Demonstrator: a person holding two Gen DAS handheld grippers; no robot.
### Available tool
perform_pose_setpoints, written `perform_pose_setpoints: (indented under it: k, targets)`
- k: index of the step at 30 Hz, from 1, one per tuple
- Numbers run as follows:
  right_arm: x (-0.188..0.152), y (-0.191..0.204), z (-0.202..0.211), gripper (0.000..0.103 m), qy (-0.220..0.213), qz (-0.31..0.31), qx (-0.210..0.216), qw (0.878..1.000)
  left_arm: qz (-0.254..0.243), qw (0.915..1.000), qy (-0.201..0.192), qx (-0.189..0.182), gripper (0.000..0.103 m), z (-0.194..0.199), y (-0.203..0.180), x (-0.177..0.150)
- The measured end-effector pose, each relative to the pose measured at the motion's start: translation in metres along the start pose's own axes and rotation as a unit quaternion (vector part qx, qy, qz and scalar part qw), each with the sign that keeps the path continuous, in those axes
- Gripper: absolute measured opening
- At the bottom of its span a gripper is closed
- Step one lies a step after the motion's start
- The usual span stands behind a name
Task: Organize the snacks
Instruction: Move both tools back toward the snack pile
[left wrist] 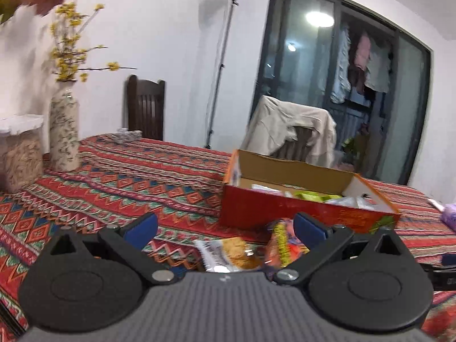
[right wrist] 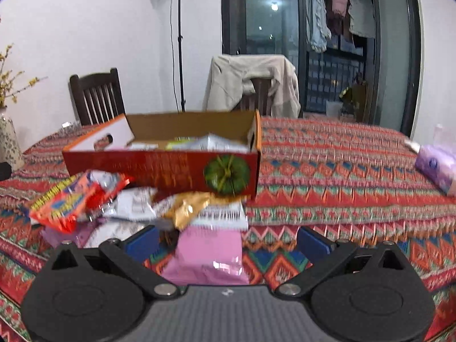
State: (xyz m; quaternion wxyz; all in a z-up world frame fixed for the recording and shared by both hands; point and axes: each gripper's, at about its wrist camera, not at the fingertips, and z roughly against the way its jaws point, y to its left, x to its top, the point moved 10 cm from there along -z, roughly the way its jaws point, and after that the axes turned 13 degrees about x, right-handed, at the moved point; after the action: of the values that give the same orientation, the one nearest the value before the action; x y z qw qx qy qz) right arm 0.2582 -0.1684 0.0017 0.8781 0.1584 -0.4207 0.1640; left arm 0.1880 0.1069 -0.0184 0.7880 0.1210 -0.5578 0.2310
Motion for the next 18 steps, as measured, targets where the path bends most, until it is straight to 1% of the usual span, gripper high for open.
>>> perform_pose_setpoints:
  k: [2,3,6,10,12,14,15,17,18]
  targets:
    - [-0.008,-0.003,-0.006,0.103,0.010,-0.007,-0.004,1.000,-0.005,0.9992,-0.003,0.038,0.103,-0.009,0.008,-0.011]
    - [-0.013,-0.004,-0.008,0.103,0.015,-0.009,-0.005,1.000,-0.006,0.9989,0.005,0.046,0.103,-0.012,0.010,-0.012]
    - [-0.017,-0.003,-0.015,0.101,0.023,-0.012,-0.001,1.000,0.012,0.9996,0.019,0.017,0.103,-0.016,0.011,-0.012]
    - [-0.012,0.002,-0.024,0.099,0.028,-0.009,0.007,1.000,0.010,0.9997,0.021,0.010,0.103,-0.017,0.010,-0.014]
    - [-0.009,0.004,-0.031,0.096,0.037,-0.001,0.004,0.999,0.011,0.9996,0.026,0.005,0.103,-0.018,0.010,-0.015]
    - [-0.007,0.005,-0.039,0.087,0.047,0.006,0.000,0.999,0.014,0.9995,0.030,0.000,0.103,-0.019,0.010,-0.016]
    - [-0.006,0.004,-0.042,0.084,0.048,0.004,-0.001,0.999,0.017,0.9994,0.031,-0.003,0.103,-0.019,0.010,-0.016]
    - [-0.006,0.000,-0.049,0.067,0.049,-0.018,0.003,0.999,0.021,0.9993,0.030,-0.006,0.103,-0.018,0.010,-0.016]
    - [-0.009,0.000,-0.053,0.065,0.051,-0.025,0.008,0.998,0.023,0.9993,0.029,-0.006,0.103,-0.017,0.011,-0.015]
